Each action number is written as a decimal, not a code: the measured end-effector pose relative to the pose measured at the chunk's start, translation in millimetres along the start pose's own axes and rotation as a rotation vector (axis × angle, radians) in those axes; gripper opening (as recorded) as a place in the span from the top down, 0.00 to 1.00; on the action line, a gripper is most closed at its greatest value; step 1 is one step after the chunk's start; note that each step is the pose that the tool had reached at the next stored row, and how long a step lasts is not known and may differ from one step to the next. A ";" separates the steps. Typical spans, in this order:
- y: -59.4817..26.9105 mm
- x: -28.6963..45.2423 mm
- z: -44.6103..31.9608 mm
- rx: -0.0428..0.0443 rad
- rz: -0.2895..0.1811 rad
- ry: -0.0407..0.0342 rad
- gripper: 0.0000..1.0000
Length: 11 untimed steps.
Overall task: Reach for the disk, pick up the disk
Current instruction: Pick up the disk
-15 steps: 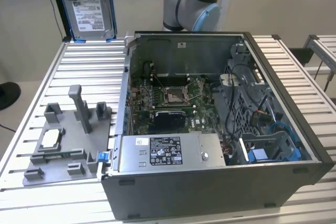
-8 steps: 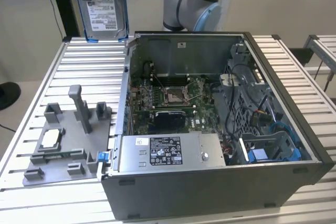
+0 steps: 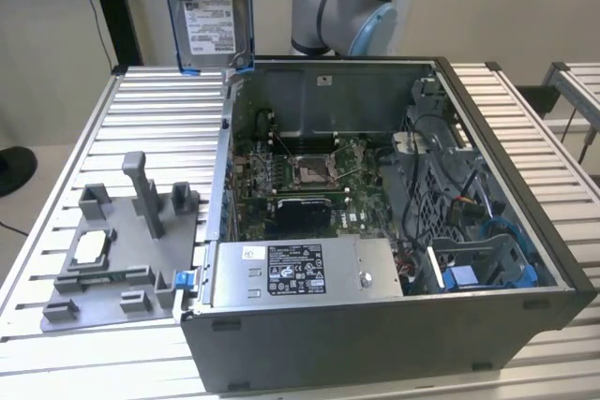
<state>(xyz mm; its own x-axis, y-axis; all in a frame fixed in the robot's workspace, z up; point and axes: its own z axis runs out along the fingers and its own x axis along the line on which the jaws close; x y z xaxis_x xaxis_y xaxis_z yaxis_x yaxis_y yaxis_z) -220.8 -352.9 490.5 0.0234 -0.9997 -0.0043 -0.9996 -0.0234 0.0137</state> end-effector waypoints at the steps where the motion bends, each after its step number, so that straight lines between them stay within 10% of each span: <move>1: -4.6 0.1 -0.1 0.0000 0.000 -0.0001 1.00; 11: -50.1 1.2 -0.7 0.0001 0.000 -0.0018 1.00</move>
<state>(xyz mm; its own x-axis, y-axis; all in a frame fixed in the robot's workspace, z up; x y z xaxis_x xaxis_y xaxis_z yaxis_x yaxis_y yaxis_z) -170.7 -352.9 490.5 0.0234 -0.9997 -0.0062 -0.9996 -0.0235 0.0136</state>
